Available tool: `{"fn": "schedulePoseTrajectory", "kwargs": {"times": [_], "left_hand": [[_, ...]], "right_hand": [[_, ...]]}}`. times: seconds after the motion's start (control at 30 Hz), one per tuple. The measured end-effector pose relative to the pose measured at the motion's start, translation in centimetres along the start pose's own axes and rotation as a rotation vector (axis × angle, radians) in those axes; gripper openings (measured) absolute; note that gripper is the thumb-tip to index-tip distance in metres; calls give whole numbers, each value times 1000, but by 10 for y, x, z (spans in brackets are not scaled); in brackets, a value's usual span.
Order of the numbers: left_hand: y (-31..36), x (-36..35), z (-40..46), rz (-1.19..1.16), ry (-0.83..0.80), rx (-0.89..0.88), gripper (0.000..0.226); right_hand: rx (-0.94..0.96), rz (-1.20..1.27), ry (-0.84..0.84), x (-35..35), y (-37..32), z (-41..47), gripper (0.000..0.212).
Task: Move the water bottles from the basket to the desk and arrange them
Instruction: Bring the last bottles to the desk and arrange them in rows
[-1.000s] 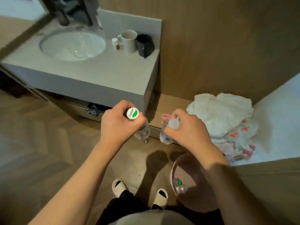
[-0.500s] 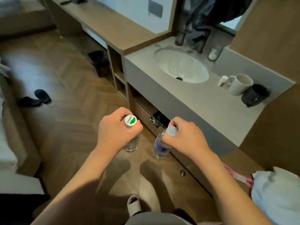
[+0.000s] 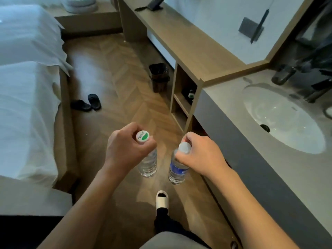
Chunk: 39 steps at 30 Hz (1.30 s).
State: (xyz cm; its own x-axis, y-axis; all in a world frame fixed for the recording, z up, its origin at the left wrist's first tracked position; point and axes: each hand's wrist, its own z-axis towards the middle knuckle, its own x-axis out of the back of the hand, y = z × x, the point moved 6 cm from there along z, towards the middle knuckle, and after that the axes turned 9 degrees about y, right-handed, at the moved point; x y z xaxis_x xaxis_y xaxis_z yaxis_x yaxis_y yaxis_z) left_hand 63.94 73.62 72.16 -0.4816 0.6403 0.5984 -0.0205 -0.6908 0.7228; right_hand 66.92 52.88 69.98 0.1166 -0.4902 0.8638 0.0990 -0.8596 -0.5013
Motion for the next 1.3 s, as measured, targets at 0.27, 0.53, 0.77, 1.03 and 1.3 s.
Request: {"fn": "schedulePoseTrajectory", "kwargs": {"times": [0.27,0.53,0.77,1.03,1.3], "left_hand": [[-59,7,166,74,103,62,19],[-141,1,337,41,130,76,18],[-205,4,491,-11,99,86,17],[-268,-20,651,18,86,101,19],[-309,-48,821,60,123,104,17]], "right_hand": [[127,13,-14,-16,-80,174,29],[95,41,32,-49,-149,343,28],[11,37,68,-67,-210,475,24],[29,41,58,-90,-263,641,24],[112,66,44,-102,-316,835,27]]}}
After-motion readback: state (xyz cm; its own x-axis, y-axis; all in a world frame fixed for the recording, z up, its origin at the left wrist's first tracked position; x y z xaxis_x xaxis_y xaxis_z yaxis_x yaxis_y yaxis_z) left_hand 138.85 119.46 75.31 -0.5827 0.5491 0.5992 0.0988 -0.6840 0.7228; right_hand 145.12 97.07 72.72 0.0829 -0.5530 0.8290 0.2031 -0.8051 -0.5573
